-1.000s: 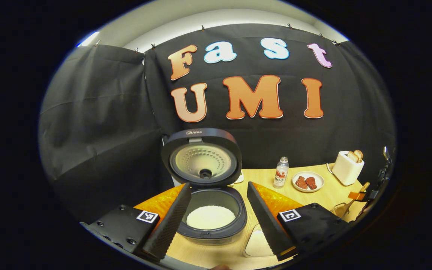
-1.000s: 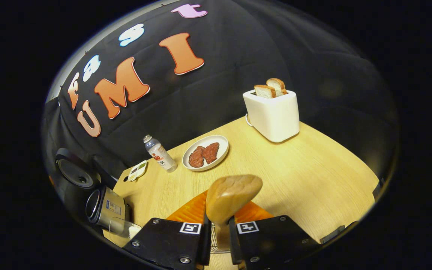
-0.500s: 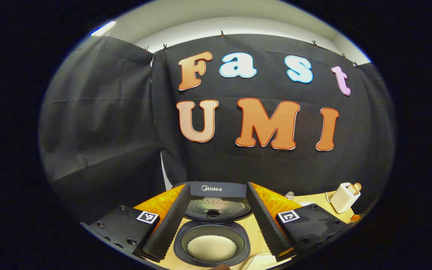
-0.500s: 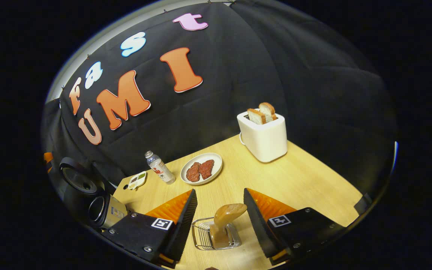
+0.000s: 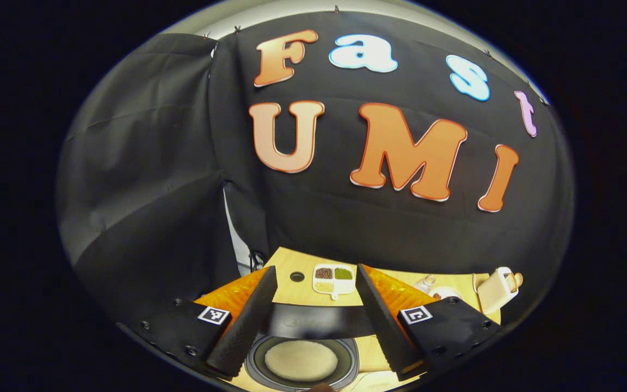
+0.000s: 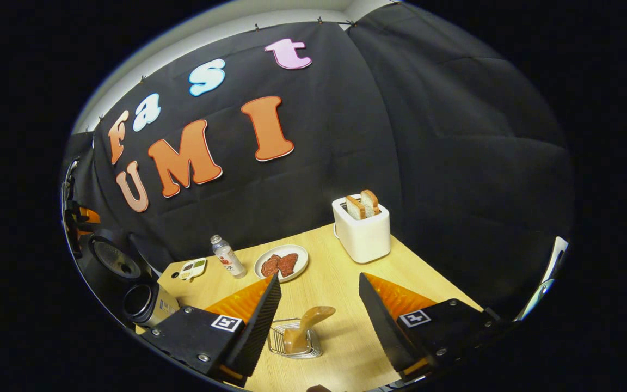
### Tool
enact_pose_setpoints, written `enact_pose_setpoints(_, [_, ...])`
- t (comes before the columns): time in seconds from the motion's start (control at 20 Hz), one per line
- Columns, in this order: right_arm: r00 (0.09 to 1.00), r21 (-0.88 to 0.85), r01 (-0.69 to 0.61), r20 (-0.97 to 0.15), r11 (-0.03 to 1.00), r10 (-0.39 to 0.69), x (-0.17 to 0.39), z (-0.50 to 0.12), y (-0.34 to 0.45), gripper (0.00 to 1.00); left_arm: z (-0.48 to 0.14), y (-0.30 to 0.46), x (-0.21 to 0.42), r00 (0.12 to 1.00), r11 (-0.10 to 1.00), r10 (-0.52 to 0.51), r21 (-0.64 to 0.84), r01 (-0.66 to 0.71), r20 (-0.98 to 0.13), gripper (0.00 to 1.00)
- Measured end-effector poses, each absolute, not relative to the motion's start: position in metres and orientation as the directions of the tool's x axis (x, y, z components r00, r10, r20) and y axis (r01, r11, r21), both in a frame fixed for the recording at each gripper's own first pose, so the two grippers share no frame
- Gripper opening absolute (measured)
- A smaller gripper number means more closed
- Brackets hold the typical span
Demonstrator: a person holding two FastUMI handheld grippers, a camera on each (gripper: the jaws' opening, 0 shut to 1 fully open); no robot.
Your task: Close the left gripper, press the button to open the rice cooker; take a wooden spoon from the chopstick holder with the right hand, scoop a spoonful of rice and pour it into the rice cooker, then put the wooden spoon back into the chopstick holder.
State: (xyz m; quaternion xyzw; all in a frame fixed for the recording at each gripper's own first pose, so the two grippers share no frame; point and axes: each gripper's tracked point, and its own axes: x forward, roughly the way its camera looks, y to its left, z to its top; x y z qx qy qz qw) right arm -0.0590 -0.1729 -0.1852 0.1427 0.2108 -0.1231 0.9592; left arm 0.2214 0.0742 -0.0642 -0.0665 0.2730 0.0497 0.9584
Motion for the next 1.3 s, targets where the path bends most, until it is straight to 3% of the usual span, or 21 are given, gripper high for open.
enact_pose_setpoints(0.15, [0.875, 0.211, 0.309, -0.445, 0.927, -0.191, -0.069, -0.183, -0.177, 0.91, -0.079, 0.095, 0.22, 0.775, 0.979, 0.163, 0.001, -0.205, -0.61, 0.99])
enact_pose_setpoints(0.45, [0.866, 0.203, 0.302, -0.467, 0.931, -0.179, -0.073, -0.189, -0.168, 0.92, -0.142, 0.063, 0.164, 0.512, 0.992, 0.066, 0.003, -0.123, -0.857, 1.0])
enact_pose_setpoints(0.9, [0.871, 0.209, 0.21, -0.483, 0.955, -0.086, -0.05, -0.191, -0.127, 0.92, -0.24, 0.047, 0.071, 0.154, 0.99, -0.007, -0.028, -0.136, -0.988, 1.0])
enact_pose_setpoints(1.0, [0.871, 0.199, 0.182, -0.488, 0.963, -0.064, -0.044, -0.191, -0.117, 0.92, -0.272, 0.038, 0.045, 0.026, 0.986, -0.034, -0.037, -0.165, -0.999, 1.0])
enact_pose_setpoints(1.05, [0.87, 0.192, 0.17, -0.49, 0.966, -0.056, -0.043, -0.19, -0.112, 0.92, -0.266, 0.04, 0.066, 0.109, 0.986, -0.021, -0.038, -0.161, -0.994, 1.0])
enact_pose_setpoints(1.1, [0.871, 0.181, 0.16, -0.488, 0.97, -0.052, -0.041, -0.189, -0.109, 0.92, -0.277, 0.039, 0.052, 0.047, 0.986, -0.029, -0.037, -0.162, -0.998, 1.0])
enact_pose_setpoints(1.15, [0.875, 0.173, 0.15, -0.482, 0.973, -0.049, -0.038, -0.186, -0.105, 0.92, -0.272, 0.04, 0.058, 0.09, 0.987, -0.018, -0.032, -0.16, -0.996, 0.99])
enact_pose_setpoints(1.3, [0.882, 0.16, 0.109, -0.471, 0.981, -0.021, -0.031, -0.18, -0.088, 0.92, -0.276, 0.035, 0.055, 0.072, 0.988, -0.023, -0.033, -0.152, -0.997, 0.95])
